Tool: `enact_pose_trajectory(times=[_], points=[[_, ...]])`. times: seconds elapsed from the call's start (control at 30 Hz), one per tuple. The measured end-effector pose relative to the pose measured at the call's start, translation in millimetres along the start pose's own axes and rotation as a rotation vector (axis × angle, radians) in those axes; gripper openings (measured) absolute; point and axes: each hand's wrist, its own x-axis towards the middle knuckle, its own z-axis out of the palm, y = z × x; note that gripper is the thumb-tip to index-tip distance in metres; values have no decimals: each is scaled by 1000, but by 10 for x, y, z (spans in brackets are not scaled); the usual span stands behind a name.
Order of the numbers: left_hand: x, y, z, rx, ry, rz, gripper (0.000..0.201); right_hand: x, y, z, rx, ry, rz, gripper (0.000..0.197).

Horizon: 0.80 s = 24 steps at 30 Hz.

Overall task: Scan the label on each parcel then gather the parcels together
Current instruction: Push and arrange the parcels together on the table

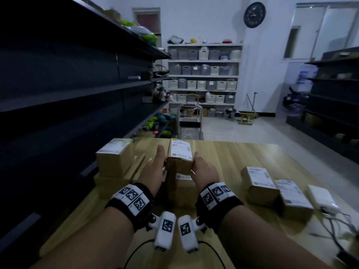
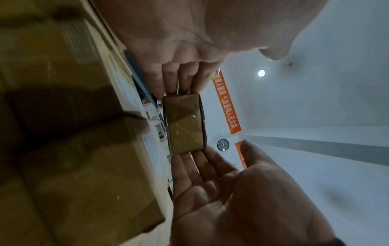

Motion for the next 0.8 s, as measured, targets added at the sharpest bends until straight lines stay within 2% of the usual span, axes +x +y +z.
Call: enact_pose_trajectory(times=[0.1,0.2,0.4,0.47,0.57,0.63,0.7,0.73,0.8], points=[[-15,-31,-303,0,39,20,76,-53,-63,330,-45,-50,-13,59],[30,-121,-556,-31,78,6,88,-82,-127,595,-19,-86,-11,48],[107,-316,-764,-22,82,-19,104,-152,-77,860,-43,-112,22,66],[42,-260,-770,24,98,38,95,-155,-59,890,-34,-114,24,66],[12,-69,-810,110,207,181,61,-107,-56,900,-17,-95,-1,44],[71,43,-929,226,288,241,54,-82,-72,911,-30,-96,12,56],[223,93,-1118,455,343,285,75,-88,-93,948,-67,-116,39,82],[304,103,-1214,618,324,270,84,-88,-99,969,-97,-129,49,91],[458,54,-1352,923,231,166,86,-134,-161,971,-160,-157,38,82]])
